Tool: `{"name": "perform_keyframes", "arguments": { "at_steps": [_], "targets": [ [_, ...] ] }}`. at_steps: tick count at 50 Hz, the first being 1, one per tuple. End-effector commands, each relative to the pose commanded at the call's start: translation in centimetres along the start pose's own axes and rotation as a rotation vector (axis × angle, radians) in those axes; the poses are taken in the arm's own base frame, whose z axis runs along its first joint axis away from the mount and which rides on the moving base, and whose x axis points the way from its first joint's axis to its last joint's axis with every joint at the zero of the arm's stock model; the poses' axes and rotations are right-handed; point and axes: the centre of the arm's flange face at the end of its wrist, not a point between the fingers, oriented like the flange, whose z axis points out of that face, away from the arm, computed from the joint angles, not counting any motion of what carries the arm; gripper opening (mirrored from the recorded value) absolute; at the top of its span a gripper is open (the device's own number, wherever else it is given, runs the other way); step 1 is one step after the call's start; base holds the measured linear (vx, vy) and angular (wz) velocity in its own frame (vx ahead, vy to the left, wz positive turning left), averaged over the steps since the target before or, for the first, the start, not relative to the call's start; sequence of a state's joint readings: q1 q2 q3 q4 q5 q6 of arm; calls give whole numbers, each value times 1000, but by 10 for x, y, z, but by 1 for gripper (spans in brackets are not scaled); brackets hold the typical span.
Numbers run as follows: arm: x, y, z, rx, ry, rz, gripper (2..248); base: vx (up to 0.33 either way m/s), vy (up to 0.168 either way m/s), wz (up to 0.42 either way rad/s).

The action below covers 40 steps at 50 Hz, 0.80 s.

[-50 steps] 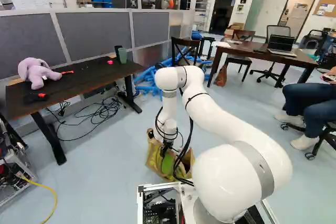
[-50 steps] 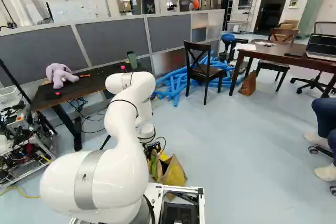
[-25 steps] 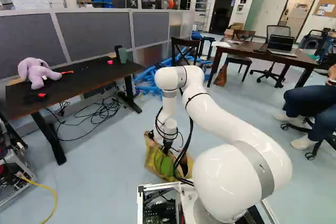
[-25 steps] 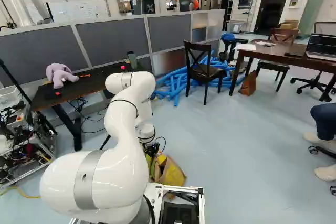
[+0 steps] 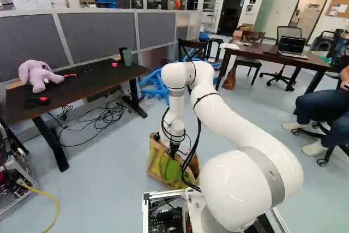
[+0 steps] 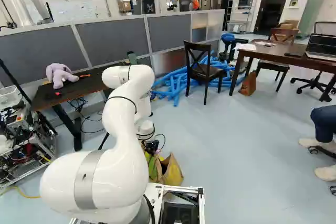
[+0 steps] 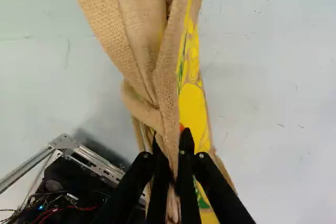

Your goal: Pick up the bag on the ground and place it on the table

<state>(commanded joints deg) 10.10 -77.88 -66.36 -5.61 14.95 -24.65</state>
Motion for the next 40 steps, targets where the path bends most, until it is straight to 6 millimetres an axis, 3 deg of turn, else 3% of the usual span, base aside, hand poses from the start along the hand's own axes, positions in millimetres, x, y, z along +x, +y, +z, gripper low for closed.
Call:
{"name": "perform_keyframes", "arguments": {
  "at_steps": [40],
  "targets": [
    [-10,-5,-61,5,-66,97,22,0,0,0]
  ]
}}
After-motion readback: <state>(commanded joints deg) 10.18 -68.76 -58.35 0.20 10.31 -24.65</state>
